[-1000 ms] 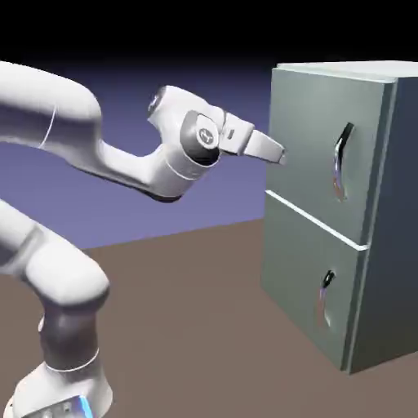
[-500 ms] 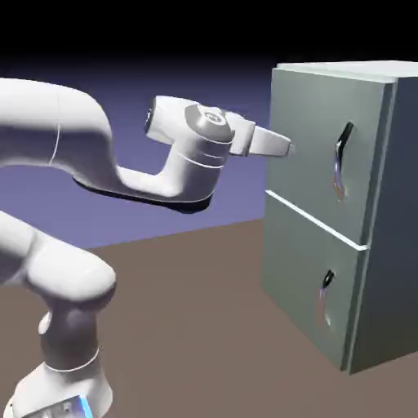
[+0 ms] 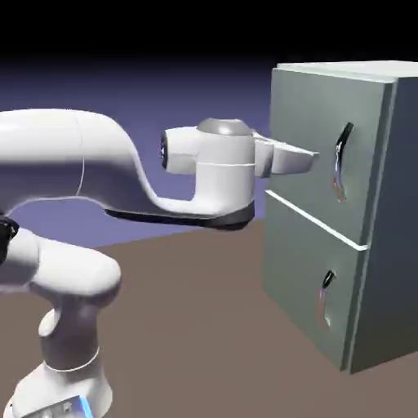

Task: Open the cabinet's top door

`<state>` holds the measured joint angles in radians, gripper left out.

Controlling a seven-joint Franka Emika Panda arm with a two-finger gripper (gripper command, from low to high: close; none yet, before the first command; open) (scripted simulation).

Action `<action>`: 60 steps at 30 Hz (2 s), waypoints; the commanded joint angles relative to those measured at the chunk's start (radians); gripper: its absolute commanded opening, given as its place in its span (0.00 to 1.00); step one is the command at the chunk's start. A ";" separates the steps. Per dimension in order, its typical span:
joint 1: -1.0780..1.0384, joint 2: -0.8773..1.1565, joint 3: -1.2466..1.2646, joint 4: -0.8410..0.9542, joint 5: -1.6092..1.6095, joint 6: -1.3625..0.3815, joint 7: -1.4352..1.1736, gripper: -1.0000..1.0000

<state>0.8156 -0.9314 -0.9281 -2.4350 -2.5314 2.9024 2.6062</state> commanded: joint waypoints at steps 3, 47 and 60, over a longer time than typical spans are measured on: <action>0.041 -0.019 -0.048 0.019 -0.131 -0.007 0.096 0.50; -0.604 -0.100 0.783 -0.427 0.514 -0.472 0.159 0.00; -0.549 -0.185 1.194 -0.478 1.079 -0.844 0.014 0.00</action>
<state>0.2665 -1.1167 0.2653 -2.9126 -1.4535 2.0595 2.6205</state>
